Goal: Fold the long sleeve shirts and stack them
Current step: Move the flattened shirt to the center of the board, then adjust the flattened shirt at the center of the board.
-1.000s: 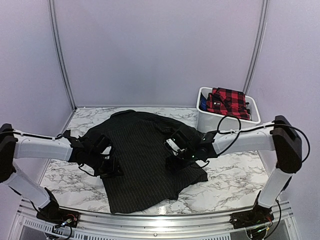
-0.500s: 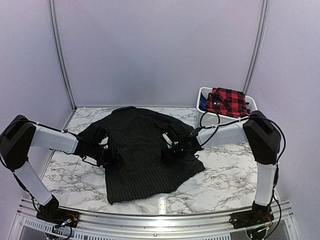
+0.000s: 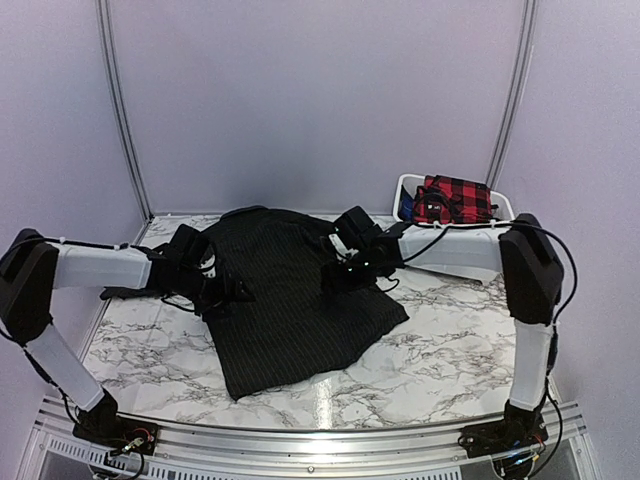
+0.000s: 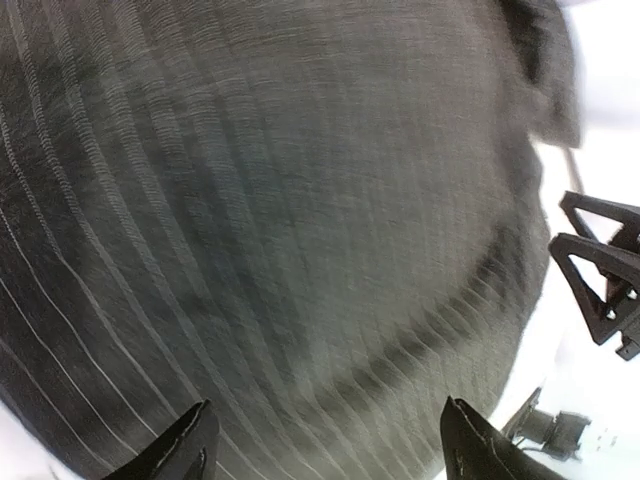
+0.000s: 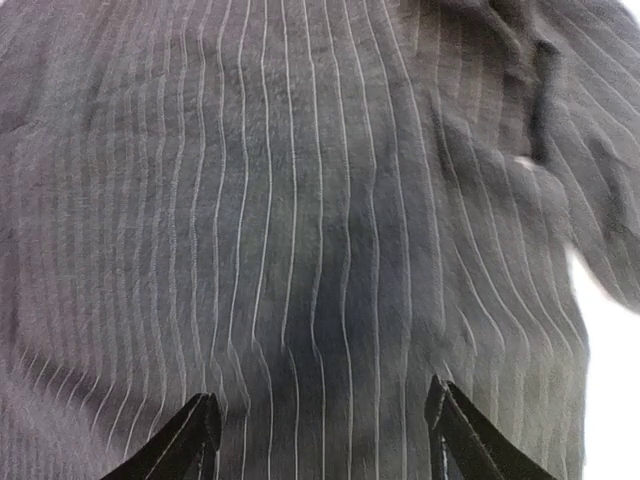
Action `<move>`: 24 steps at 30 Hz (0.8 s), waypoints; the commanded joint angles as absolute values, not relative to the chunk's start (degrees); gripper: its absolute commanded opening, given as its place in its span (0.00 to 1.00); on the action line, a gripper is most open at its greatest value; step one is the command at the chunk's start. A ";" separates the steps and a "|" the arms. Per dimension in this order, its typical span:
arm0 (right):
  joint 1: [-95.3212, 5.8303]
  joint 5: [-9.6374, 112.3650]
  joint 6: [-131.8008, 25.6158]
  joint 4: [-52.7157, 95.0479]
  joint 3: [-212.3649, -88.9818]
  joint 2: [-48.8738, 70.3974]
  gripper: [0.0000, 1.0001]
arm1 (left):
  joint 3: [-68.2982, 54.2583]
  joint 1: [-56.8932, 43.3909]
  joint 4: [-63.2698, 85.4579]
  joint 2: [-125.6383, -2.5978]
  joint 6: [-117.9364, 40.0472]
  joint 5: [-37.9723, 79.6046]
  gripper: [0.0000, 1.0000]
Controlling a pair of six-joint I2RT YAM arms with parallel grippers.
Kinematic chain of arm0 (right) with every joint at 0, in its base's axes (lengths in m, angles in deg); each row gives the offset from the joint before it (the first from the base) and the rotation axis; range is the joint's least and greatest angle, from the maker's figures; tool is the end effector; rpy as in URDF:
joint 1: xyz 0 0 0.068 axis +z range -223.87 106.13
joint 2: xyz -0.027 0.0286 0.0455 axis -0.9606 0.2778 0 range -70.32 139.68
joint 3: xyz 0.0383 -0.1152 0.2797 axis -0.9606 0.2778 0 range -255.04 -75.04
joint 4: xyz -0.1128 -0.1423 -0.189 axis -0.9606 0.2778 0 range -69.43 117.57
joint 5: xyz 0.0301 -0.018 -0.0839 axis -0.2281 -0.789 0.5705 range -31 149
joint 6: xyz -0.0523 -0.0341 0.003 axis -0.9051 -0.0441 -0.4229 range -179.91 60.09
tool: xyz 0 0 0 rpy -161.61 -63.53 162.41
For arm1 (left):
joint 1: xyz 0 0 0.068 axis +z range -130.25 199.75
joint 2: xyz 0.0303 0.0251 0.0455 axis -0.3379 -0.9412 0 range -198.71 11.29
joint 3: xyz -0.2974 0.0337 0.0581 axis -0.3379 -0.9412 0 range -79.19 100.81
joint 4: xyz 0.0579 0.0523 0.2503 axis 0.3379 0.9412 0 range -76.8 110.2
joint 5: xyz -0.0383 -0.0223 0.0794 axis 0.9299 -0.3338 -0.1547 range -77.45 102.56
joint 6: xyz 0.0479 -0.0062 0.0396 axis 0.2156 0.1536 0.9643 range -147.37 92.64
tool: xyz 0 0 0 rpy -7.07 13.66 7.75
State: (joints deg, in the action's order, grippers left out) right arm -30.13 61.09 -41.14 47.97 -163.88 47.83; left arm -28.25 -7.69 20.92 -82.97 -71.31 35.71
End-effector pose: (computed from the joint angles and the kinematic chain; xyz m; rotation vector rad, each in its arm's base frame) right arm 0.3411 0.3240 0.2058 -0.5489 2.5443 0.3635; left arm 0.2896 -0.1715 0.1932 -0.1900 2.6462 -0.9863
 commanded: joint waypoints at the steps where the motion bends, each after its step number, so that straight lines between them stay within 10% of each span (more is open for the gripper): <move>1: -29.07 64.72 -36.98 45.04 -153.92 35.31 0.66 | -30.10 -14.61 24.14 -74.25 -70.21 28.24 0.80; 14: -9.51 71.22 -32.20 38.44 -130.04 15.72 0.41 | -50.77 -38.81 29.64 -49.52 -94.99 2.93 0.56; 24: -9.56 73.13 -37.14 38.66 -132.74 23.38 0.40 | -49.28 -47.26 28.52 -54.99 -98.89 0.47 0.69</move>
